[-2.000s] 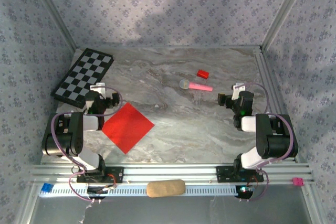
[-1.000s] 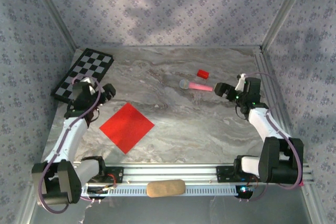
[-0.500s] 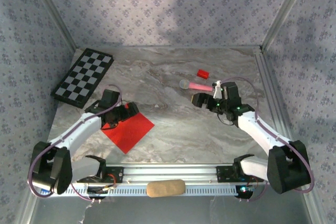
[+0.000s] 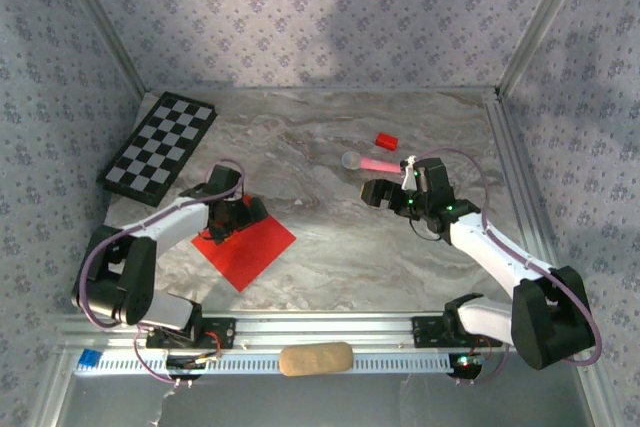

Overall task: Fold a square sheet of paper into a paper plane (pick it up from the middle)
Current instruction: Move the square sheet of paper to the center of the table.

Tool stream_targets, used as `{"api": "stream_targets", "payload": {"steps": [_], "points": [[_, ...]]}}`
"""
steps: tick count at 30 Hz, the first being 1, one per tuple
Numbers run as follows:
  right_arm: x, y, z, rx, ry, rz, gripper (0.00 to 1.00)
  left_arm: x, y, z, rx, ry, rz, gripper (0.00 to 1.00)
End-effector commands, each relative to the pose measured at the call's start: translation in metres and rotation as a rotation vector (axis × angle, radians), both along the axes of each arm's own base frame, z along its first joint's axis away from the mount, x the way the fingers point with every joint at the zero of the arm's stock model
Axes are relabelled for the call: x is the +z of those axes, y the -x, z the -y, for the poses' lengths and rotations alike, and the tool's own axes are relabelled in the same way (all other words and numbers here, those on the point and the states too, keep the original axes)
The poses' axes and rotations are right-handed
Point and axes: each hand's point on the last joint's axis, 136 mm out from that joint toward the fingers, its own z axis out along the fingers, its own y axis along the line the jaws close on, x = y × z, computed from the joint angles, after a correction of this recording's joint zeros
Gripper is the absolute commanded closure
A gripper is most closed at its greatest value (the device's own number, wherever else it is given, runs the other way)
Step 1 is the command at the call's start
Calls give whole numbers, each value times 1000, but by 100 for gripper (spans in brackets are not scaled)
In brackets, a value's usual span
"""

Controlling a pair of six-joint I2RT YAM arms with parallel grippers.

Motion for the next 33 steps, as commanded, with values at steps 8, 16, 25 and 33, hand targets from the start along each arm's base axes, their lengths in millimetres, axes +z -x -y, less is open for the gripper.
{"api": "stream_targets", "payload": {"steps": [8, 16, 25, 33], "points": [[-19, 9, 16, -67, 57, -43, 0, -10, 9, 55, -351, -81, -16, 4], [-38, 19, 48, -230, 62, -120, 0, -15, 12, 125, -664, -115, -6, 4], [-42, 34, 73, -321, -22, -125, 0, 0, -6, 180, -811, -215, 43, 6], [-27, 36, 49, -156, -69, -112, 0, 44, -16, 161, -556, -189, 158, 8]]}}
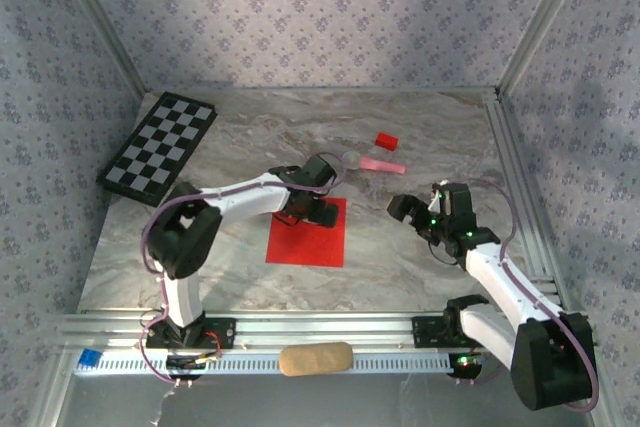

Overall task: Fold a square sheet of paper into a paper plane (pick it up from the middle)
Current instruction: Move the square sheet of paper to the center of the table, then first fold the square sheet of paper in half at the center of the table.

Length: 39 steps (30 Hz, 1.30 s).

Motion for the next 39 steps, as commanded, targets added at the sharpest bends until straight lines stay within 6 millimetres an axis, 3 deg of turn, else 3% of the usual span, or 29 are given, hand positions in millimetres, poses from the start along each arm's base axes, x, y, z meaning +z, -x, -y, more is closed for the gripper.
{"api": "stream_targets", "payload": {"steps": [1, 7, 15, 29, 39], "points": [[11, 2, -18, 111, -25, 3, 0, 28, -1, -13, 115, 46, 43, 8], [14, -2, -37, 217, 46, -13, 0, 16, 4, -25, 253, 28, -74, 10], [6, -1, -54, 277, 94, -45, 0, -2, 6, -30, 281, -57, -133, 11], [-2, 1, -59, 298, 110, -78, 0, -19, 12, -13, 229, -94, -193, 9], [-2, 2, -58, 301, 124, -85, 0, -38, 17, -24, 244, -188, -209, 8]]}}
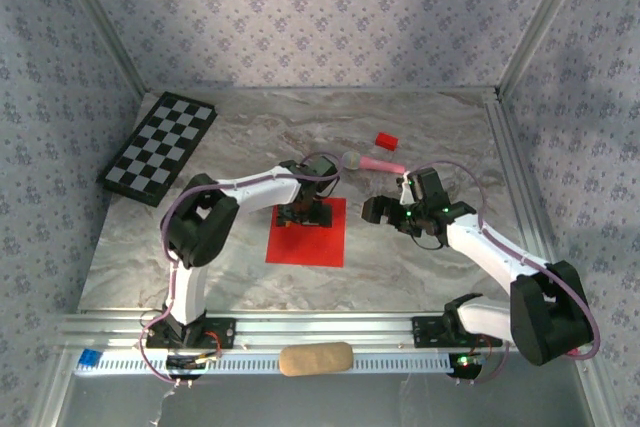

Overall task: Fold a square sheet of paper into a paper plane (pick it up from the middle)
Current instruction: First fold the square sheet of paper in half at the center of the table.

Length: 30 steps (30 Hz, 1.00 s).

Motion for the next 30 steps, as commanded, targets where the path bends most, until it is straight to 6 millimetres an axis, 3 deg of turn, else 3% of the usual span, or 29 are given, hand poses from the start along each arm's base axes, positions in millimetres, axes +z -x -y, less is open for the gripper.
{"api": "stream_targets", "payload": {"steps": [1, 12, 25, 30], "points": [[2, -1, 1, 9, 29, -2, 0, -10, 8, -7, 5, -64, -31, 8], [4, 0, 2, 6, 37, 0, 0, -31, 19, -4, 23, -34, -81, 10], [6, 1, 2, 2, 45, 6, 0, -31, 19, -5, 4, -65, -62, 12], [6, 1, 3, 0, 47, 6, 0, -26, 17, -4, 2, -60, -45, 18]]}}
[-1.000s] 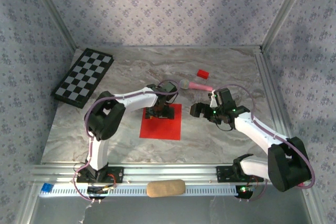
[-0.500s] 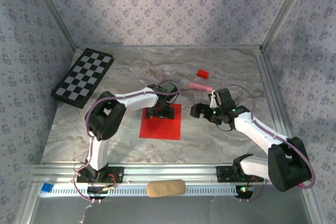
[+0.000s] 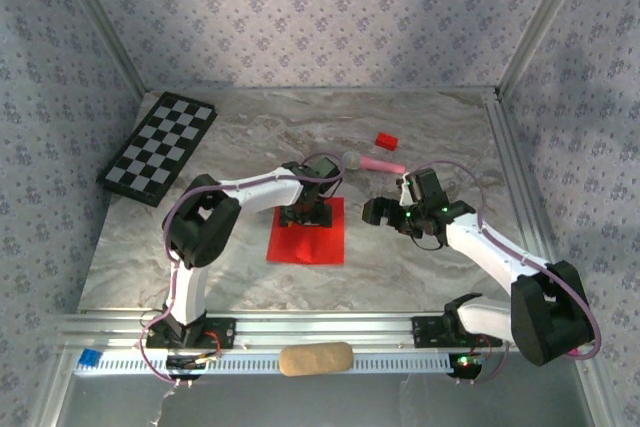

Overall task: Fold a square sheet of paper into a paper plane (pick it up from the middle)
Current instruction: First fold the square sheet of paper in half at the center of the table.

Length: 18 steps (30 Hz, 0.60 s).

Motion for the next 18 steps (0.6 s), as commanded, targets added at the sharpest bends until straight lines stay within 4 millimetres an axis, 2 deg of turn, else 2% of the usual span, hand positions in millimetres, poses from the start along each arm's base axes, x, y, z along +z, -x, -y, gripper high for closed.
{"api": "stream_targets", "payload": {"steps": [1, 8, 11, 15, 18], "points": [[9, -3, 0, 5, 14, 25, 0, -23, 16, -7, 0, -44, -61, 20], [13, -4, 0, 2, 12, 35, 1, -4, 9, -8, -1, -43, -11, 16], [11, -3, 1, 0, 14, 33, 0, 10, 5, -6, -10, -29, 23, 13], [11, -2, 0, 2, 12, 31, 0, 28, 2, -5, 3, -3, 61, 6], [11, -2, 0, 3, 14, 31, 0, 33, 5, -2, 10, 29, 58, 4]]}}
